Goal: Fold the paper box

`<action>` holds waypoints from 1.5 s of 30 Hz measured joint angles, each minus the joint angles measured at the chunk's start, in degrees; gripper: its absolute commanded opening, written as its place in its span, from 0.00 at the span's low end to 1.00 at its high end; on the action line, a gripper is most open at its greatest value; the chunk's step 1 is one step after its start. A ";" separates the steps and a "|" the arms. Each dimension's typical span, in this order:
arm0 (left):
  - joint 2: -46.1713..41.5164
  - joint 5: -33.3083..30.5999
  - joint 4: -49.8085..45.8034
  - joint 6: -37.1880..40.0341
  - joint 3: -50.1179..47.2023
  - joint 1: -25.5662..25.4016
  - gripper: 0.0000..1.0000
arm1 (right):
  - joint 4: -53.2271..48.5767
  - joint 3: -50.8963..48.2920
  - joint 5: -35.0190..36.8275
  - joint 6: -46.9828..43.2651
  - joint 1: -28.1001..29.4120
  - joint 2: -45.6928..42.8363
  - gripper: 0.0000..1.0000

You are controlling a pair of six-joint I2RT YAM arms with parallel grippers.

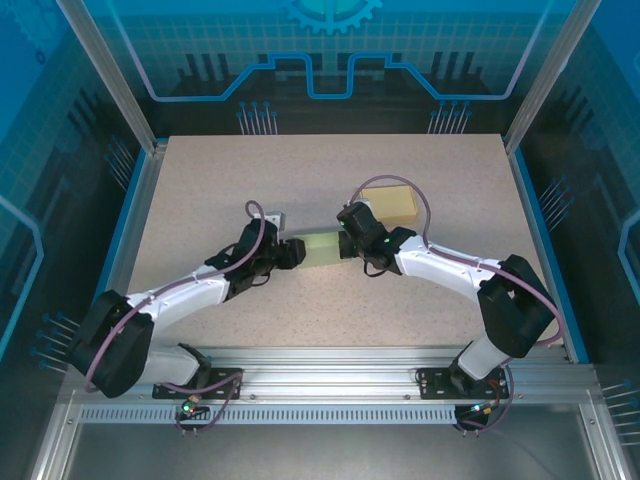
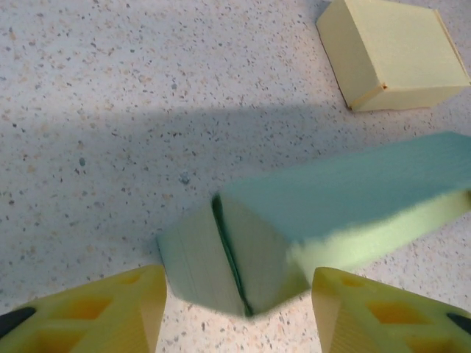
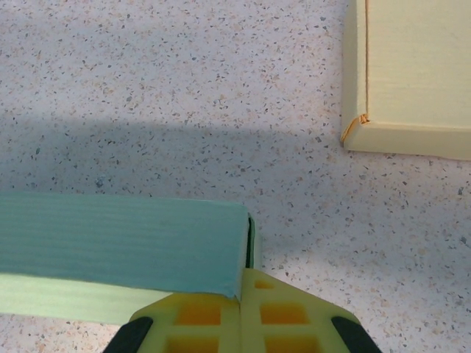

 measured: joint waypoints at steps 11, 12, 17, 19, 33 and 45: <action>-10.49 -0.11 -3.45 -2.38 0.17 -0.15 0.88 | 0.04 0.00 0.90 0.00 0.37 0.11 0.00; -10.78 -0.59 -3.45 -2.45 0.37 -0.15 0.88 | 0.09 -0.02 1.03 0.00 0.37 0.13 0.00; -9.20 -2.71 -3.52 -3.96 1.64 -0.13 0.89 | 0.13 0.00 1.51 0.00 0.72 0.22 0.00; -7.10 -3.34 -3.08 -4.94 2.25 -0.07 0.89 | 0.15 0.00 1.57 0.00 0.74 0.24 0.00; 2.75 -3.69 5.07 -9.88 2.47 1.22 0.68 | 0.39 0.00 3.04 0.00 1.38 0.57 0.00; 2.84 -3.06 15.58 -12.26 -4.63 0.76 0.64 | 0.22 0.00 3.67 -0.04 1.86 0.57 0.17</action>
